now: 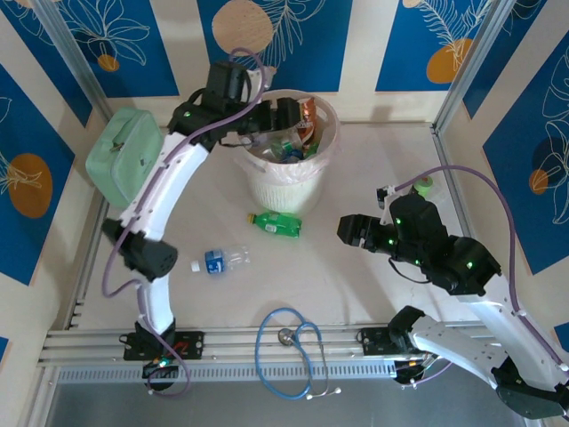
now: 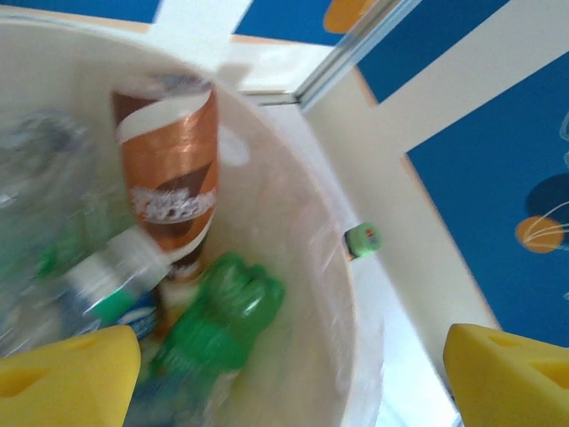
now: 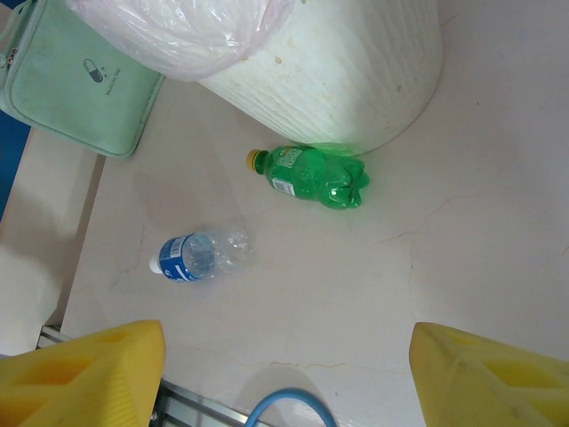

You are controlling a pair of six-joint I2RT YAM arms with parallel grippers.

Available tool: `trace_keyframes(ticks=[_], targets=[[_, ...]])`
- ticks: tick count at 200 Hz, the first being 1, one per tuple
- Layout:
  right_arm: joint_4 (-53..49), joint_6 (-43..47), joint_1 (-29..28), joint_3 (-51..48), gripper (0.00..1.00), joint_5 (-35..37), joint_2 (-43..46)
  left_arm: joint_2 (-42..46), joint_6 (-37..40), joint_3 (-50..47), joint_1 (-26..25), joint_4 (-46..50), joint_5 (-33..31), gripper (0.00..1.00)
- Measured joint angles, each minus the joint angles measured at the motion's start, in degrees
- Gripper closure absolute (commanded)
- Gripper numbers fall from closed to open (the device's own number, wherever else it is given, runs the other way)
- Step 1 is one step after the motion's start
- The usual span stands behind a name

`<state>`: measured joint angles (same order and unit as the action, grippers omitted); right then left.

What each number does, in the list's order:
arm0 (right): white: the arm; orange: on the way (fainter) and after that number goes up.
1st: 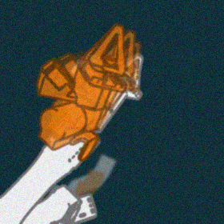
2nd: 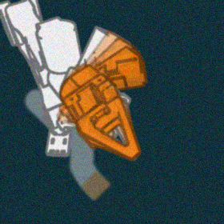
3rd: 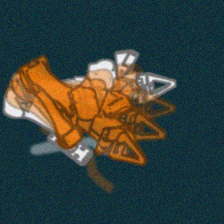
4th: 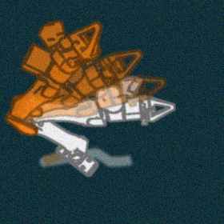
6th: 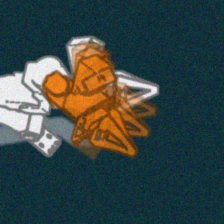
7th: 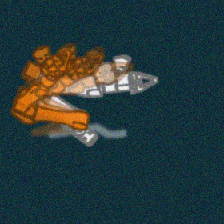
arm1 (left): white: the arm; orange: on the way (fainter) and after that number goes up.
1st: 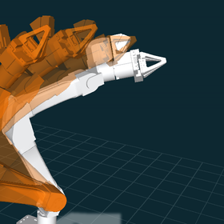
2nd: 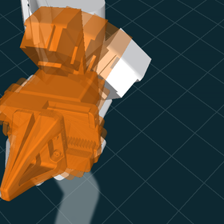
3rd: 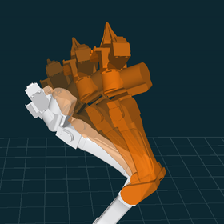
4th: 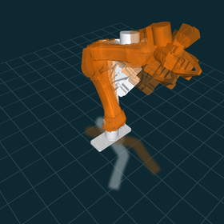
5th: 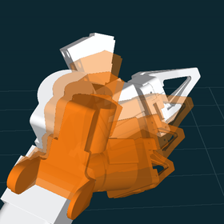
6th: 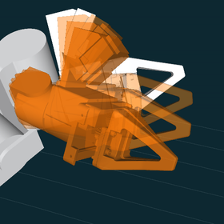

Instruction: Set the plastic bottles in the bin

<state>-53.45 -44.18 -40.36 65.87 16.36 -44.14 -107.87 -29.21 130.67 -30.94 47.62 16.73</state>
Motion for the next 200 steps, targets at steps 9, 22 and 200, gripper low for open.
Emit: trace_keyframes(ticks=[9, 22, 200], targets=[[0.00, 0.00, 0.00, 0.00, 0.27, 0.00, 0.11, 5.64, 1.09, -6.16, 0.00, -0.09, -2.67, 0.12], [0.04, 0.00, -0.02, -0.02, 0.27, -0.02, 0.22, 14.36, 2.34, -15.89, 0.04, -0.07, -6.86, 0.12], [5.14, -3.04, -5.81, -9.09, 0.26, 0.42, -2.38, 36.30, 1.01, -73.42, -6.84, 0.98, -23.76, 0.02]])
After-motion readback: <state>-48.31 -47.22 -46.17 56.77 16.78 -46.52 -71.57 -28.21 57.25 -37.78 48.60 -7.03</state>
